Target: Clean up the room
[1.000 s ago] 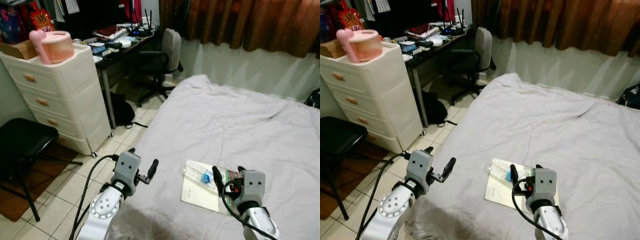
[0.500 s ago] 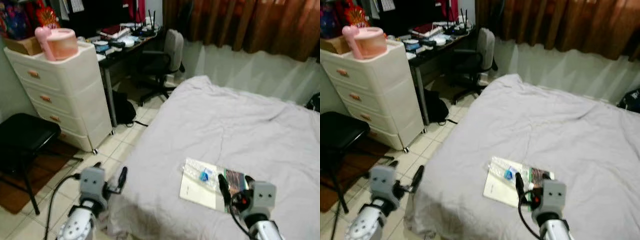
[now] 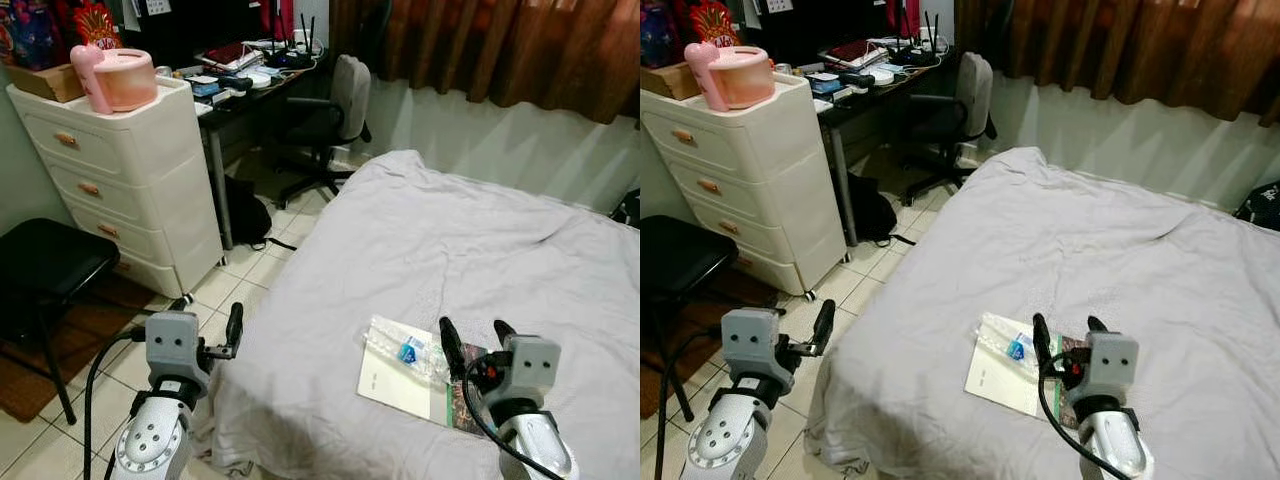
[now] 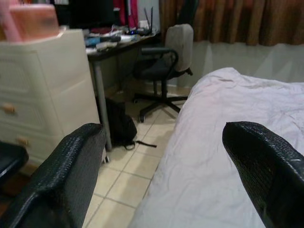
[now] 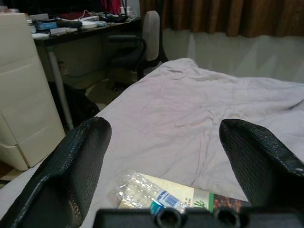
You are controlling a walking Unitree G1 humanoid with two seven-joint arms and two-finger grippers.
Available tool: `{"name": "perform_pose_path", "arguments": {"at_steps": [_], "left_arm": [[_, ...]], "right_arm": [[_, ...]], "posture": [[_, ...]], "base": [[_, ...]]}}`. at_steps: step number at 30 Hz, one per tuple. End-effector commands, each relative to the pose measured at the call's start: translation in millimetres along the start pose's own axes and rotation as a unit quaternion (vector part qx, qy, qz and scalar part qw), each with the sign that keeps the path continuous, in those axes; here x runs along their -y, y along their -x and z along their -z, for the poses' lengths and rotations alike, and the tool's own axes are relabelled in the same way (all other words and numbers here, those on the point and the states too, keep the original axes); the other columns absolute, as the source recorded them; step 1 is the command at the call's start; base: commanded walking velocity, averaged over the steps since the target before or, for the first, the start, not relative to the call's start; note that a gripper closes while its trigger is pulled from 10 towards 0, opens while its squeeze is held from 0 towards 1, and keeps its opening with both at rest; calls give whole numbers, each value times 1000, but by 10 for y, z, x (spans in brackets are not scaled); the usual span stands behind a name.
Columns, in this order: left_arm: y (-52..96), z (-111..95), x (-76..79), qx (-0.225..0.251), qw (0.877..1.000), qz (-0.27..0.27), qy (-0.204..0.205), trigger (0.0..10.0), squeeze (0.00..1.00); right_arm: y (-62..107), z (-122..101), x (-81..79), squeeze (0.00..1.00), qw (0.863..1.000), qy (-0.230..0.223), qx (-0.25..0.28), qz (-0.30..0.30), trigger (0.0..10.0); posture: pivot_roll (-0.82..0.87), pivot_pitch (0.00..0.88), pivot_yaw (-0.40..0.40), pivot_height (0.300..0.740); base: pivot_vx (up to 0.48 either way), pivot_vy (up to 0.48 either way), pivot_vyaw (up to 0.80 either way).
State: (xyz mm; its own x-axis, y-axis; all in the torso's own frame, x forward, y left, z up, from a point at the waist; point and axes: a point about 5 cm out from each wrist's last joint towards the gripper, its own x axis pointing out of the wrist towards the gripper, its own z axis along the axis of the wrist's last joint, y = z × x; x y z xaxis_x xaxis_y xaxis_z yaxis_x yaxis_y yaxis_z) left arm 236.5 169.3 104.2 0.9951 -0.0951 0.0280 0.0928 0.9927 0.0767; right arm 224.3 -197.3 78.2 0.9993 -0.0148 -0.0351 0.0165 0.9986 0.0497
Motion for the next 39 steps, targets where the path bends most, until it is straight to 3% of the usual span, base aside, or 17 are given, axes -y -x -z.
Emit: {"name": "perform_pose_path", "arguments": {"at_steps": [1,3,8,19,39], "left_arm": [[-16,1,53,-2,1000,11,-19,10000,0],[-28,9,75,-2,999,15,-33,10000,0],[-108,7,86,-6,999,22,-34,10000,0],[-136,24,172,-6,998,54,-29,10000,0],[-188,129,193,-27,995,81,-51,10000,0]], "right_arm": [[-10,20,-6,0,1000,6,-7,0,10000],[-17,38,-21,0,1000,8,-13,-2,10000],[-70,60,-86,0,1000,11,-17,-16,10000],[-104,77,-93,0,1000,16,-22,-14,10000],[-78,137,-105,0,999,22,-39,-23,10000]], "posture": [[13,0,-52,740],[14,0,-52,740],[19,0,-53,740],[16,0,-46,740],[14,0,-45,740]], "base": [[0,0,0],[0,0,0],[174,0,0],[279,0,0],[0,0,-795]]}}
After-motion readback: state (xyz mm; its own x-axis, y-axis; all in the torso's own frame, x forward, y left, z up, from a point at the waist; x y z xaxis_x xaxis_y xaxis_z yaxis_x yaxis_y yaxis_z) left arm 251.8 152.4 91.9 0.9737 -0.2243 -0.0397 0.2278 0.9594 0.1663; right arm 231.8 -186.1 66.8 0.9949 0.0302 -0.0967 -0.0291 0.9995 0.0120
